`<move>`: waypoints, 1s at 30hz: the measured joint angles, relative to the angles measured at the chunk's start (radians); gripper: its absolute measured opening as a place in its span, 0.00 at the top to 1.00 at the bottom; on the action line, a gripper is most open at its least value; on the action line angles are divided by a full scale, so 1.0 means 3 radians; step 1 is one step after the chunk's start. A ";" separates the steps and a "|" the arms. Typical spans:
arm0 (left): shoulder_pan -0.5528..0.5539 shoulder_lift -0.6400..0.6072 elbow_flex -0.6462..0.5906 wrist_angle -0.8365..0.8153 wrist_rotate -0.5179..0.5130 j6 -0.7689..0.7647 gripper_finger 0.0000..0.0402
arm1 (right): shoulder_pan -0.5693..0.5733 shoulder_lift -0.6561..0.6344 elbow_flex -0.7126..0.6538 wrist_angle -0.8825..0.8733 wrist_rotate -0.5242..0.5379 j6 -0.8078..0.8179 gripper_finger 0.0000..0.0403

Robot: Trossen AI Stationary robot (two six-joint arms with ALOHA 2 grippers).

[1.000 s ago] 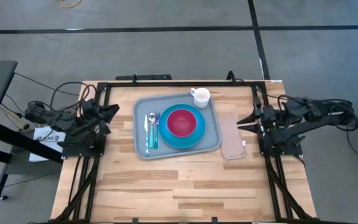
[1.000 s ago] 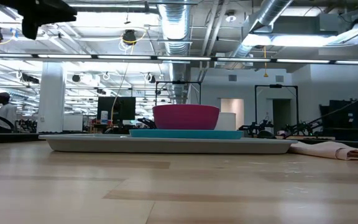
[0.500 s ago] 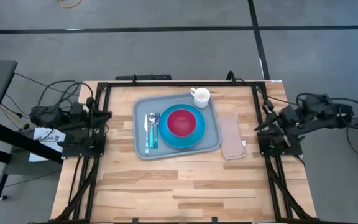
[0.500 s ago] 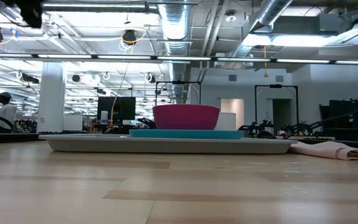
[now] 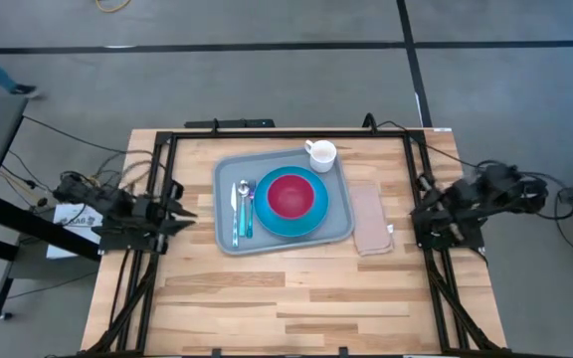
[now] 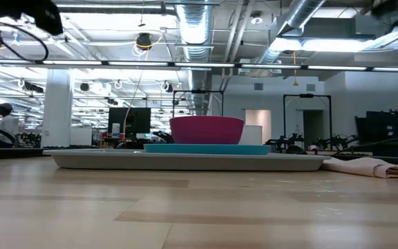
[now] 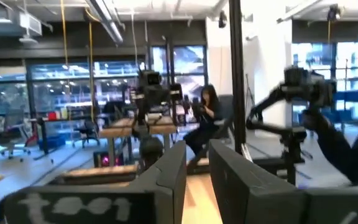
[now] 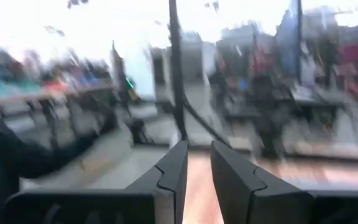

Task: Set up tray
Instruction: Put the napkin on the right side of the plate on the tray

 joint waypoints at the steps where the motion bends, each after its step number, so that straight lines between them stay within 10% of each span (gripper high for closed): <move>1: 0.0000 -0.0017 -0.0087 0.0081 0.0001 0.0001 0.85 | -0.0001 -0.0016 -0.0045 -0.0105 0.0024 -0.0002 0.84; 30: 0.0010 -0.0025 -0.0527 0.0291 -0.0095 -0.0365 0.85 | -0.0007 -0.0190 -0.1680 0.1837 0.0071 0.0731 0.84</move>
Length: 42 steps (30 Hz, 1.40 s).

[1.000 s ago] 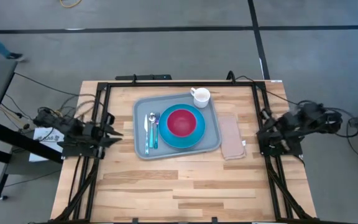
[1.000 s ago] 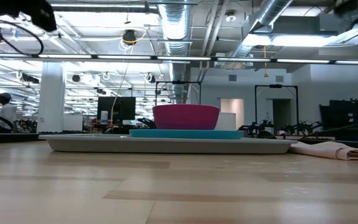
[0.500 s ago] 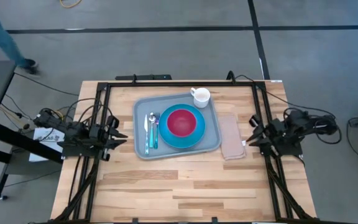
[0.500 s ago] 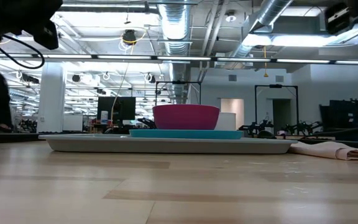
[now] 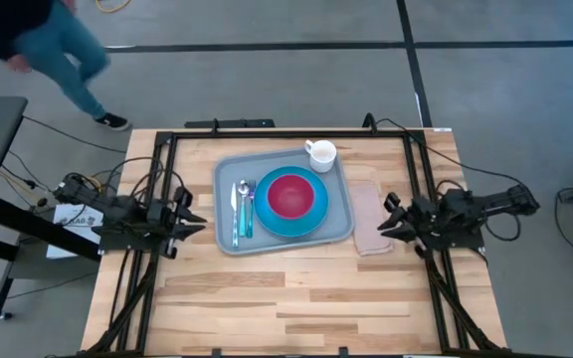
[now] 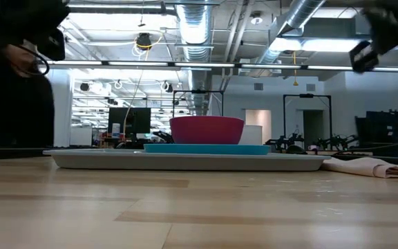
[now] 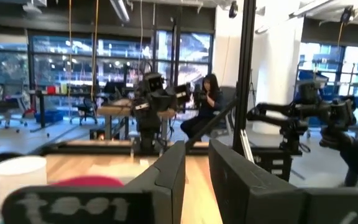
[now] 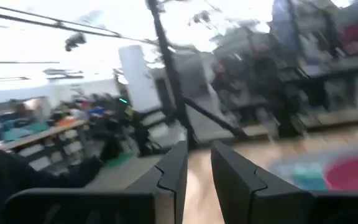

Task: Set up tray
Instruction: Put the napkin on the right side of the plate on the tray

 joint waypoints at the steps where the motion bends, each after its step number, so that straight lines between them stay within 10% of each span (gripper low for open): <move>1: 0.0000 0.0000 0.0000 -0.0048 0.0000 -0.0024 0.85 | -0.0001 0.0002 -0.0037 -0.0026 0.0071 0.0047 0.84; 12: 0.0000 0.0011 0.0005 -0.0644 0.0004 -0.0121 0.85 | -0.0001 0.0009 -0.0049 -0.0214 0.0927 -0.0190 0.84; 42: 0.0000 0.0024 0.0011 -0.0692 -0.0009 -0.0108 0.85 | -0.0001 0.0010 -0.0054 -0.0510 0.0915 -0.0198 0.84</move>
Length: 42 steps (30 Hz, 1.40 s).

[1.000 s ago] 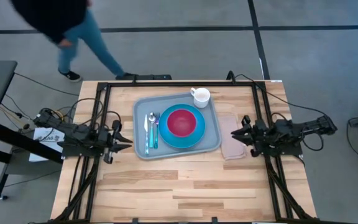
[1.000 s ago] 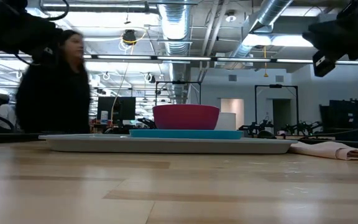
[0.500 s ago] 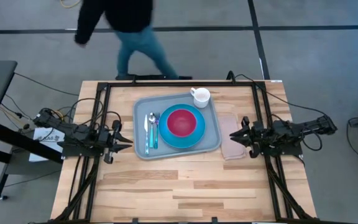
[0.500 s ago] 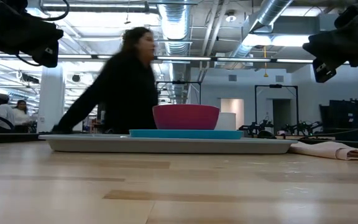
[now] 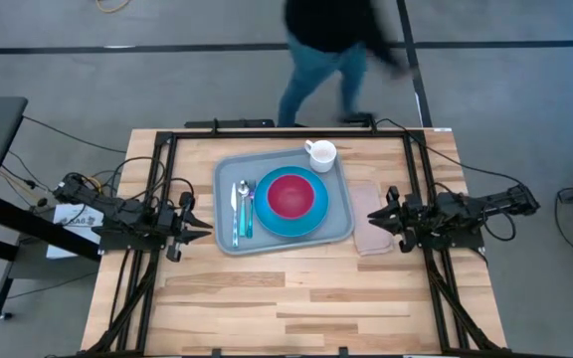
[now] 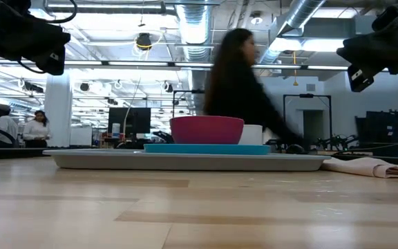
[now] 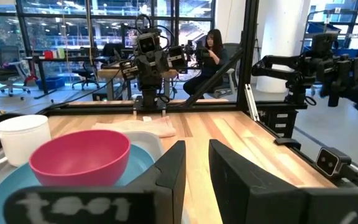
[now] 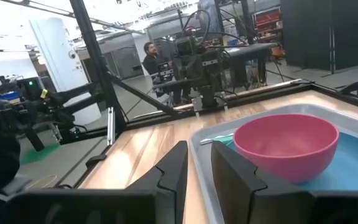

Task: Set up tray
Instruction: Put the napkin on the right side of the plate on the tray

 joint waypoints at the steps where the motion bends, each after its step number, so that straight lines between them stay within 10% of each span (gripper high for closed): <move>1: 0.0000 0.0000 0.0000 0.0000 -0.0001 0.0021 0.85 | 0.0000 0.0000 0.0000 0.0006 0.0000 0.0000 0.84; 14: 0.0000 0.0000 0.0001 -0.0001 -0.0003 -0.0011 0.85 | 0.0000 0.0000 -0.0001 0.0052 -0.0009 0.0077 0.84; 34: -0.0001 0.0000 0.0001 -0.0001 -0.0003 -0.0016 0.85 | 0.0000 -0.0001 -0.0001 0.0797 0.1304 0.0079 0.84; 42: -0.0001 0.0000 0.0001 -0.0001 -0.0003 -0.0018 0.85 | 0.0000 0.0037 0.0047 0.0690 0.1027 -0.0029 0.83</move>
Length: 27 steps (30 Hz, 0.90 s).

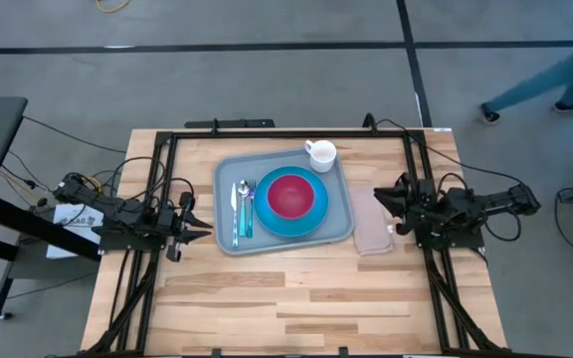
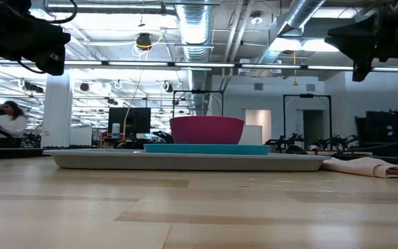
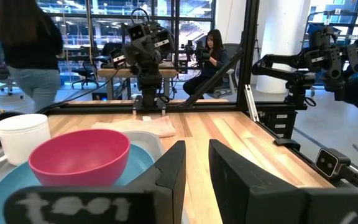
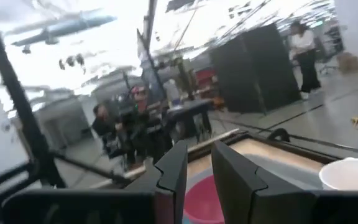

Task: Set up tray
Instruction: Put the napkin on the right side of the plate on the tray

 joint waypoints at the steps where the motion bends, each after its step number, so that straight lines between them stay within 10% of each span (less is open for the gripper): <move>1: 0.0001 0.0000 0.0000 0.0000 0.0000 0.0000 0.85 | 0.0000 0.0038 0.0037 -0.0025 -0.0057 -0.0048 0.82; 12: 0.0000 -0.0001 0.0000 0.0001 0.0000 -0.0001 0.85 | 0.0000 0.0521 0.0680 -0.0657 -0.0170 -0.0300 0.62; 27: 0.0000 -0.0001 0.0000 0.0007 0.0000 -0.0001 0.85 | -0.0006 0.1549 0.0900 -0.2876 -0.0153 0.2412 0.48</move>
